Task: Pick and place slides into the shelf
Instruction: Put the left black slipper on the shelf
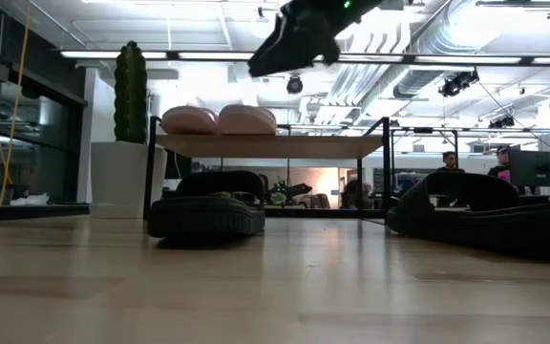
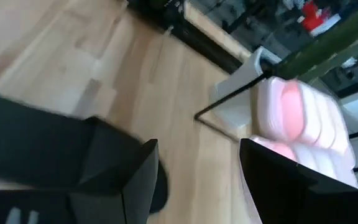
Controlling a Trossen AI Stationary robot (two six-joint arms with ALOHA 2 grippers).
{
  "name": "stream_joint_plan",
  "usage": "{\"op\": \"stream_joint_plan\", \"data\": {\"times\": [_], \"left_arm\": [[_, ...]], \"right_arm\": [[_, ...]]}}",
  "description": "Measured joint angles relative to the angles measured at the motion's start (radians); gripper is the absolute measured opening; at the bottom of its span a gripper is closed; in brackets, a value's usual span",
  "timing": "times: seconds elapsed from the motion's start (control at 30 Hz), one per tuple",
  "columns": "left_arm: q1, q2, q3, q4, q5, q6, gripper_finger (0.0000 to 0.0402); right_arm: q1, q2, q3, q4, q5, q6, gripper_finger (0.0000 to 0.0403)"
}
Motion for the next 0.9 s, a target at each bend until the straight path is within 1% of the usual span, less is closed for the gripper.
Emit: {"op": "stream_joint_plan", "data": {"times": [0.13,0.3,0.47,0.6,0.77,0.9], "left_arm": [[0.000,-0.001,-0.034,-0.006,-0.011,0.000,0.0189],[0.000,-0.001,-0.086,-0.013,-0.012,0.002,0.0189],[0.000,-0.001,-0.132,-0.022,-0.014,0.004,0.0189],[0.000,-0.001,-0.182,0.008,-0.014,0.001,0.0189],[0.000,-0.001,-0.277,0.058,-0.011,0.000,0.0189],[0.000,-0.001,-0.356,0.100,-0.006,-0.015,0.0189]], "right_arm": [[0.035,-0.011,0.012,-0.061,0.039,0.041,0.0217],[0.068,-0.022,0.011,-0.156,0.128,0.121,0.0217],[0.070,-0.056,0.011,-0.249,0.111,0.272,0.0217],[0.075,-0.067,0.011,-0.300,0.103,0.353,0.0217],[0.080,-0.068,0.011,-0.314,0.108,0.361,0.0217],[0.078,-0.073,0.011,-0.320,0.155,0.361,0.0217]]}}
